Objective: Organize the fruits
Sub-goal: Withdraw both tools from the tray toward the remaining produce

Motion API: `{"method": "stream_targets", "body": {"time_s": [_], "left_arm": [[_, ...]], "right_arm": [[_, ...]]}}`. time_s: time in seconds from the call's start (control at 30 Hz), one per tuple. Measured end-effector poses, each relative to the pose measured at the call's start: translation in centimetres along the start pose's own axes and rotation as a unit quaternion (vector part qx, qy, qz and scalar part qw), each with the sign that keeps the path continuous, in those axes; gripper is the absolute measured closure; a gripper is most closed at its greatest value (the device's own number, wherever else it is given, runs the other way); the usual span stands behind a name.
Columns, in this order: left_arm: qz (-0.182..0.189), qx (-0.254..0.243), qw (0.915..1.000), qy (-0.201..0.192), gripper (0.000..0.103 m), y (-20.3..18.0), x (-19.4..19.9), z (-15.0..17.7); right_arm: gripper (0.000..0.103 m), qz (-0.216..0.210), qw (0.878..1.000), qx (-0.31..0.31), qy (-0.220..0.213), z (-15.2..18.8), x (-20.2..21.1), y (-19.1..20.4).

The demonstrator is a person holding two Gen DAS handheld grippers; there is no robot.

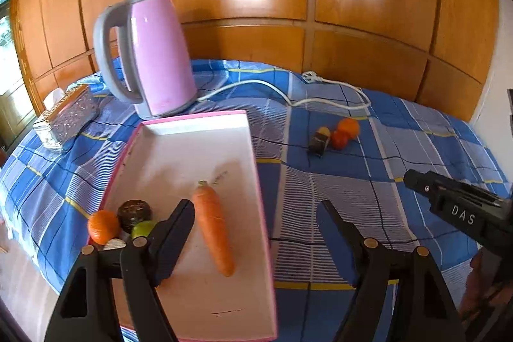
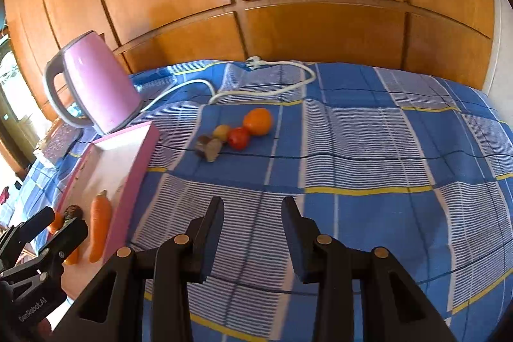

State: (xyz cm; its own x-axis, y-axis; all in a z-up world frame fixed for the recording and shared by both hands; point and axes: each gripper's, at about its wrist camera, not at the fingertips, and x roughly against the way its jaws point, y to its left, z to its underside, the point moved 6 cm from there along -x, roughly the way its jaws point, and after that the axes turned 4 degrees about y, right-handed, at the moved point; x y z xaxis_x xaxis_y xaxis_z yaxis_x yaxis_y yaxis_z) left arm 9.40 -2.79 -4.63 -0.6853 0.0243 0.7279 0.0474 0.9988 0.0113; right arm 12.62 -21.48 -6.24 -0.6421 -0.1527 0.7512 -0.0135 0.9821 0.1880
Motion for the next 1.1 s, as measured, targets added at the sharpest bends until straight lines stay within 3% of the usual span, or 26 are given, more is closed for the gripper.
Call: {"method": "stream_targets", "body": {"time_s": [0.23, 0.37, 0.47, 0.93, 1.03, 1.1], "left_arm": [[0.023, -0.006, 0.9995, 0.02, 0.034, -1.3, -1.5, -0.1], [0.037, -0.015, 0.9986, 0.034, 0.056, -1.8, -2.7, -0.3], [0.045, -0.012, 0.9977, 0.049, 0.065, -2.0, -3.8, -0.5], [0.071, -0.012, 0.9948, 0.072, 0.069, -4.2, -8.7, -3.6], [0.078, -0.019, 0.9933, 0.084, 0.063, -5.0, -10.3, -4.1], [0.079, -0.024, 0.9931, 0.084, 0.054, -5.5, -11.1, -4.5]], "right_arm": [[0.066, 0.015, 1.0, -0.005, 0.003, -0.2, -0.7, -1.7], [0.066, 0.019, 1.0, -0.009, 0.009, -0.3, -1.4, -2.3], [0.065, 0.02, 1.0, -0.006, 0.014, -0.4, -1.9, -2.4], [0.065, -0.006, 0.999, -0.001, 0.033, -1.9, -5.5, -2.5], [0.065, -0.013, 0.999, 0.003, 0.035, -2.5, -6.1, -2.2], [0.065, -0.016, 0.999, 0.005, 0.035, -2.8, -6.4, -2.1]]}}
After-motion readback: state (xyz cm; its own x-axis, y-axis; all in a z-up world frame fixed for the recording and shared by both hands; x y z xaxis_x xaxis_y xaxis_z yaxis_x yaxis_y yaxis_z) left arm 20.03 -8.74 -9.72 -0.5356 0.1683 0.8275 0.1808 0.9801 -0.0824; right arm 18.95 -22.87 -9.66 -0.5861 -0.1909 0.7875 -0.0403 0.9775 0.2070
